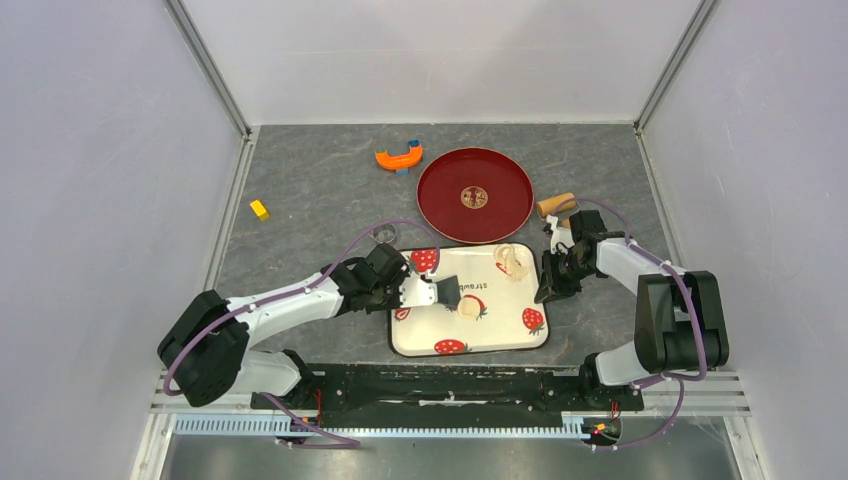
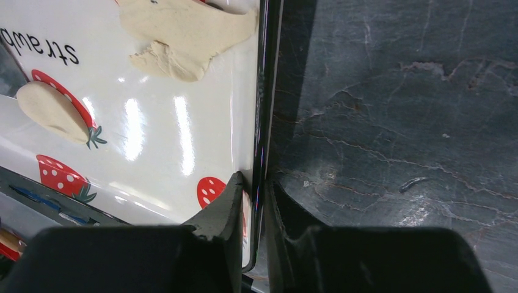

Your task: Roll out the dumpling wrappers from the dough

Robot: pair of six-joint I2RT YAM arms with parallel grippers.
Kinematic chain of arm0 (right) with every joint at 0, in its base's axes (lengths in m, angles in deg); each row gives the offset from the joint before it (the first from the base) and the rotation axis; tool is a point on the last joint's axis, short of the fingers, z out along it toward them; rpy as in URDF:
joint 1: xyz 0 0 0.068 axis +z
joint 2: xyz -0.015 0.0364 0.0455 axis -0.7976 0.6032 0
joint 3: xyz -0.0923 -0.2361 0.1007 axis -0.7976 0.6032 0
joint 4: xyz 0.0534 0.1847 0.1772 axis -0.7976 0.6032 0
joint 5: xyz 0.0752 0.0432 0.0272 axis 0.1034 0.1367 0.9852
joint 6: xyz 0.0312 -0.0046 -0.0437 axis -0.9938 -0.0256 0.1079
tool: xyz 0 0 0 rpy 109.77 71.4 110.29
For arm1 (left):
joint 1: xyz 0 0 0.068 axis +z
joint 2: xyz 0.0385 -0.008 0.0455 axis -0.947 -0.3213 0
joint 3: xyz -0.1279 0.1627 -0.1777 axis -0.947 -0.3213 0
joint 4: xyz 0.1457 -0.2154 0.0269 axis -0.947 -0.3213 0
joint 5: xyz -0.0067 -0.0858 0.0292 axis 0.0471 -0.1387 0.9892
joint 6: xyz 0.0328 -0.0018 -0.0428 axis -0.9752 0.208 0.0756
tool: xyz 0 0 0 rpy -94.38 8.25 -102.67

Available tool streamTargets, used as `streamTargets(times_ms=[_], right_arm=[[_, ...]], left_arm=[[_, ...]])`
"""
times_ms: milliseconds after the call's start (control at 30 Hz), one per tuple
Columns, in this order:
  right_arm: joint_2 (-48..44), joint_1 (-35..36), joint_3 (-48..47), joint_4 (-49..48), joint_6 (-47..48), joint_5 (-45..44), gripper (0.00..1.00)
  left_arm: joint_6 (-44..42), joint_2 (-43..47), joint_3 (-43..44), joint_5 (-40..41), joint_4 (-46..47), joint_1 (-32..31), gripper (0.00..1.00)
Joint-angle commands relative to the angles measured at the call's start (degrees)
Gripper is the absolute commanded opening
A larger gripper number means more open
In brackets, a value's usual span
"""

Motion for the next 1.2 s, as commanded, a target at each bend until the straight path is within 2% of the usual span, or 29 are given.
streamTargets(times_ms=[0, 600, 933, 1167], right_arm=[[2.4, 1.1, 0.8, -0.7, 1.5, 1.8, 0.14], [2.4, 1.1, 0.7, -0.7, 1.7, 2.1, 0.14], [2.1, 1.1, 1.0, -0.8, 1.7, 2.2, 0.14], [2.1, 1.1, 0.8, -0.7, 1.8, 2.4, 0.14]], left_arm=[[-0.2, -0.5, 2.6, -3.5, 7.7, -1.7, 0.02], [-2.8, 3.5, -1.2, -2.5, 8.1, -4.1, 0.02], [0.3, -1.6, 2.1, 1.4, 8.0, -4.1, 0.02], [-0.5, -3.4, 2.9, 0.9, 8.1, -4.4, 0.02]])
